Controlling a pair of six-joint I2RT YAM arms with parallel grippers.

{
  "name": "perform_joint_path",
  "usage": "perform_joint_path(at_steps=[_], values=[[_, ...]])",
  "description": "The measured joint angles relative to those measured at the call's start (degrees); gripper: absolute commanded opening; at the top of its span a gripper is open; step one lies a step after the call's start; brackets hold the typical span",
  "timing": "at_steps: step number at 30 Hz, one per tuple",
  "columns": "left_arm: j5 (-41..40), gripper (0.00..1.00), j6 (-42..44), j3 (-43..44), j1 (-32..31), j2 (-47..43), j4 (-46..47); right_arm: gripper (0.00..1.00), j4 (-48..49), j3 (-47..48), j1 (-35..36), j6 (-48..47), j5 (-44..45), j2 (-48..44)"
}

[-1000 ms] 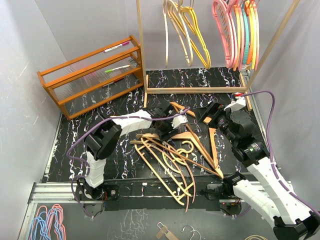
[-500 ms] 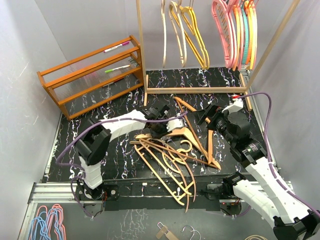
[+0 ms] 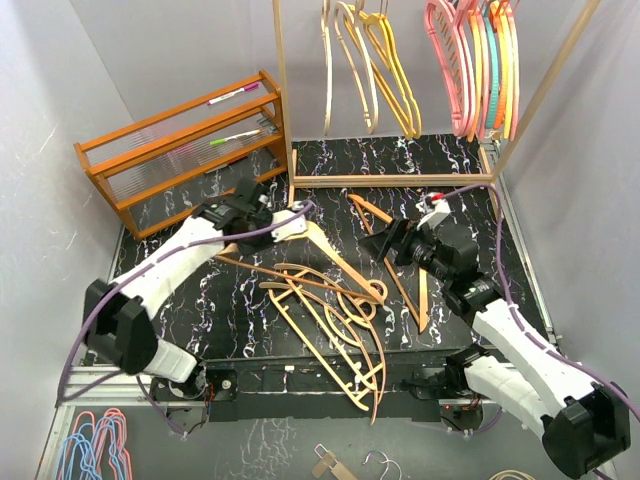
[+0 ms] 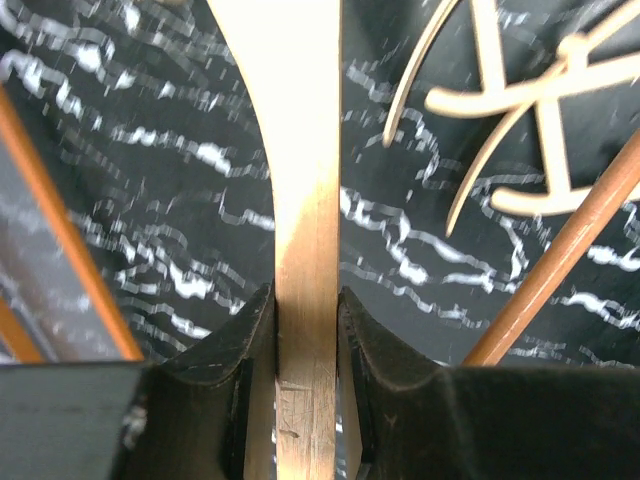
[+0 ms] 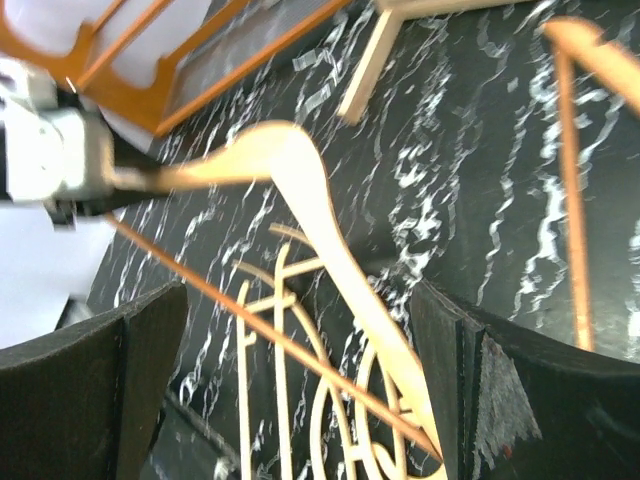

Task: Organize the hangers
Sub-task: Pick up the hanger at the center of the board.

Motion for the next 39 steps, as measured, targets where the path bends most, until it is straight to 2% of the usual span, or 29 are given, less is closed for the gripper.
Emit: perform_joint_path(at_steps=[5, 10, 12, 20, 24, 27, 32, 36, 39], values=[[-0.92, 0.00, 1.62, -4.31, 3.91, -11.32, -0.33, 0.99, 17.18, -13.29, 0.02, 0.24, -10.43, 0.39], [-0.33, 0.00, 1.68, -6.12, 4.22, -19.32, 1.16, 1.00, 41.27, -29.00, -0.04, 0.68, -13.73, 3.85], [-0.04, 0.00, 1.68, -6.84, 4.31, -21.18, 1.75, 0.99, 47.87, -30.71, -0.37, 0.24, -15.41, 7.74], [2.49, 0.00, 2.99, -10.23, 4.59, -27.12, 2.86, 0.99, 71.12, -23.96, -4.79, 3.13, -28.61, 26.36], [2.71, 0.00, 3.28, -10.43, 4.59, -27.56, 3.89, 0.93, 80.76, -18.49, -6.38, 10.25, -36.00, 36.04], [2.62, 0.00, 3.39, -10.47, 4.66, -27.56, 5.25, 0.87, 87.65, -13.73, -6.75, 19.28, -41.77, 45.24], [2.16, 0.00, 4.00, -11.63, 4.83, -27.36, 7.19, 0.82, 88.63, -9.22, -6.78, 31.26, -47.41, 56.54], [2.14, 0.00, 4.15, -12.31, 4.92, -26.49, 7.85, 0.62, 88.74, -9.22, -6.78, 34.77, -49.13, 57.29], [2.05, 0.00, 4.13, -12.35, 4.96, -26.21, 8.85, 0.59, 88.76, -9.22, -6.78, 36.26, -49.35, 57.27]])
